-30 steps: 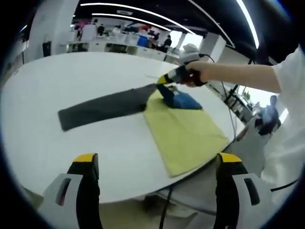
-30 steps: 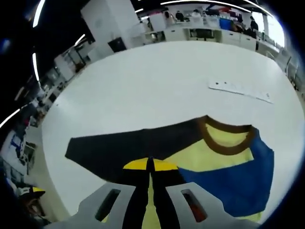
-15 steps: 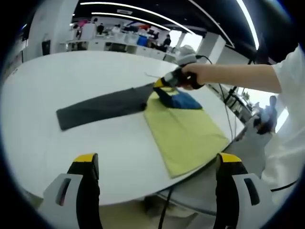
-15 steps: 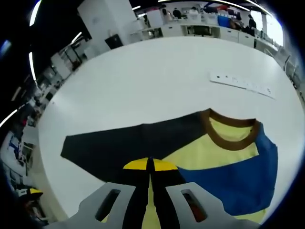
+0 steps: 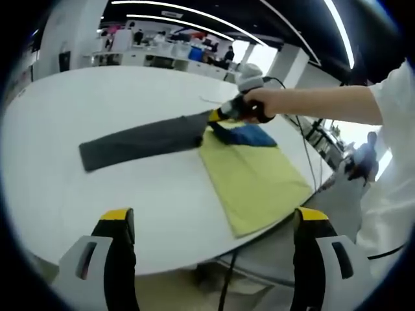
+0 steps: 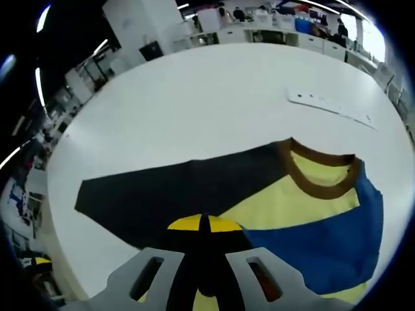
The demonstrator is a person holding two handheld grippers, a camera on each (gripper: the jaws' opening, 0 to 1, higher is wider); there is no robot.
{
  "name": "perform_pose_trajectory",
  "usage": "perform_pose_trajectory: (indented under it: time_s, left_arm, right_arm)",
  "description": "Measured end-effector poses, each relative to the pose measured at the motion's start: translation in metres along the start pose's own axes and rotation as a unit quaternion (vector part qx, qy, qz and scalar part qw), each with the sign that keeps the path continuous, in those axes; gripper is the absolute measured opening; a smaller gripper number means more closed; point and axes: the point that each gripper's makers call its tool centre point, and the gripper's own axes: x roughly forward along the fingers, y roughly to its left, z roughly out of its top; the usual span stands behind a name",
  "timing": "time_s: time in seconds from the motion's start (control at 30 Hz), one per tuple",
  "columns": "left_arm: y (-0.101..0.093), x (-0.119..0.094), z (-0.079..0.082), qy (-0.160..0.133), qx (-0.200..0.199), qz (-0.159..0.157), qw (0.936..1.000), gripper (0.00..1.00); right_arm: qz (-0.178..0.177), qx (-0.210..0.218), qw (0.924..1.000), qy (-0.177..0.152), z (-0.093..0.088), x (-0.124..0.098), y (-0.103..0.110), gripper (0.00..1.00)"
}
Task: Fold the garment on the visible template until the final outline fits inside the template.
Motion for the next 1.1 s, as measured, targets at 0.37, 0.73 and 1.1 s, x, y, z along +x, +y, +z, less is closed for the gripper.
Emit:
perform_pose_trajectory:
  time_s: [0.37, 0.73, 1.1]
  left_arm:
    - [0.007, -0.002, 0.000, 0.002, -0.003, 0.004, 1.0000, 0.99]
    - [0.007, -0.002, 0.002, 0.001, -0.002, 0.001, 1.0000, 0.99]
    - [0.001, 0.000, 0.005, -0.002, 0.005, -0.006, 1.0000, 0.99]
  right_arm:
    - [-0.002, 0.001, 0.9999, 0.010, -0.009, 0.009, 0.003, 0.02]
    - [-0.002, -0.003, 0.9998, 0.020, -0.015, 0.018, 0.007, 0.02]
    - [0.004, -0.036, 0.9993, -0.013, -0.003, 0.018, 0.013, 0.02]
